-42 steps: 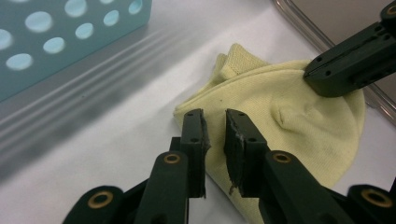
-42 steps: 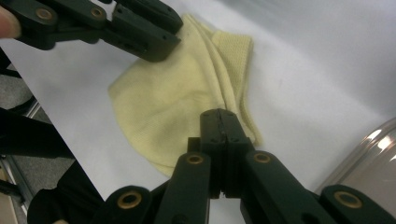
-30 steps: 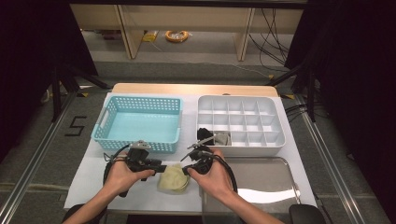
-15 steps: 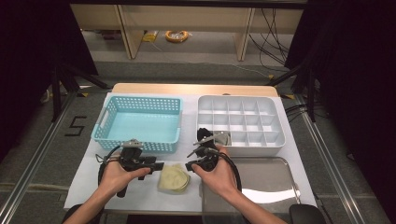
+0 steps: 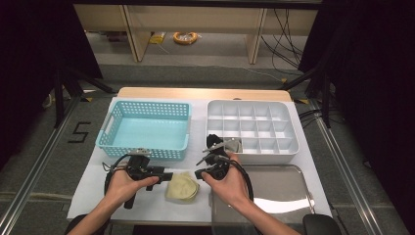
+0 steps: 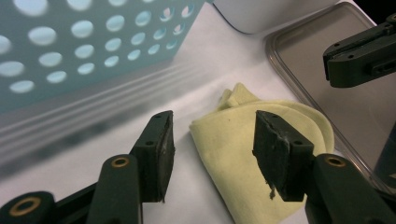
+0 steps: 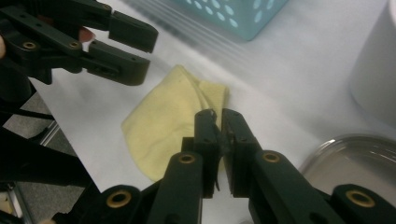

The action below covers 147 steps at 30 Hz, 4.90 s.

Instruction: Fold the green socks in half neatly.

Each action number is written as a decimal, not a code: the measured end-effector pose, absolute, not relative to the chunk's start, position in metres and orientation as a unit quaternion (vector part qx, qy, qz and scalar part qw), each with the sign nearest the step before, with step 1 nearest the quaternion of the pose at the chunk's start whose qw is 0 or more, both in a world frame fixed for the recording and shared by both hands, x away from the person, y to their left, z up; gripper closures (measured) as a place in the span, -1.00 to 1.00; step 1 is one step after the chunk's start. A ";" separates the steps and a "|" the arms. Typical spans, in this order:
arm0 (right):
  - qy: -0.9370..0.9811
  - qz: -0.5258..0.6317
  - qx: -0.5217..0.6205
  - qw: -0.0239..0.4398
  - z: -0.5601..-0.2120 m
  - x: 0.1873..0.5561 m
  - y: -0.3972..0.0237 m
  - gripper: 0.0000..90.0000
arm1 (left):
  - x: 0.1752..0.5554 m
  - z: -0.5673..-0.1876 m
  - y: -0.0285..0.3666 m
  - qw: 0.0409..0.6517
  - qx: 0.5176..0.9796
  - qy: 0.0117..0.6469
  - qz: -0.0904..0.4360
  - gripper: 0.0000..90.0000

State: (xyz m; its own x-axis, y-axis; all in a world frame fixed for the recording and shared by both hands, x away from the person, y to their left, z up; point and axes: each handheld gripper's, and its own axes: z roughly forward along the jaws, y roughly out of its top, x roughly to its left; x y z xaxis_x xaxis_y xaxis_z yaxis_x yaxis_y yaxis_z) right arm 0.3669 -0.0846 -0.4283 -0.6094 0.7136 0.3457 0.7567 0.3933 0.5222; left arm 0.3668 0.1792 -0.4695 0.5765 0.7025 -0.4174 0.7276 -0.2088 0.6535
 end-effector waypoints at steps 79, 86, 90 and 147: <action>-0.819 -0.316 -0.466 0.108 -0.455 0.376 -0.066 0.98 | 0.357 -0.464 0.147 0.418 0.775 0.463 -0.106 0.75; -0.803 -0.340 -0.479 0.099 -0.439 0.384 -0.082 0.87 | 0.355 -0.468 0.140 0.417 0.786 0.445 -0.102 0.63; -0.804 -0.342 -0.477 0.097 -0.444 0.387 -0.079 0.77 | 0.353 -0.469 0.138 0.416 0.788 0.443 -0.096 0.55; -0.814 -0.320 -0.477 0.092 -0.454 0.386 -0.065 0.21 | 0.333 -0.471 0.135 0.399 0.823 0.396 -0.078 0.64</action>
State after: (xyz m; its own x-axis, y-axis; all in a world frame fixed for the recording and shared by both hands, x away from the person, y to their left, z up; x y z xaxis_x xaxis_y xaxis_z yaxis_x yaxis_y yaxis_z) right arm 0.3860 -0.0653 -0.4541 -0.5290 0.7168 0.4543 0.8342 0.3408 0.4336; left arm 0.3335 0.1350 -0.4712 0.6734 0.5902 -0.4452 0.7151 -0.3671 0.5949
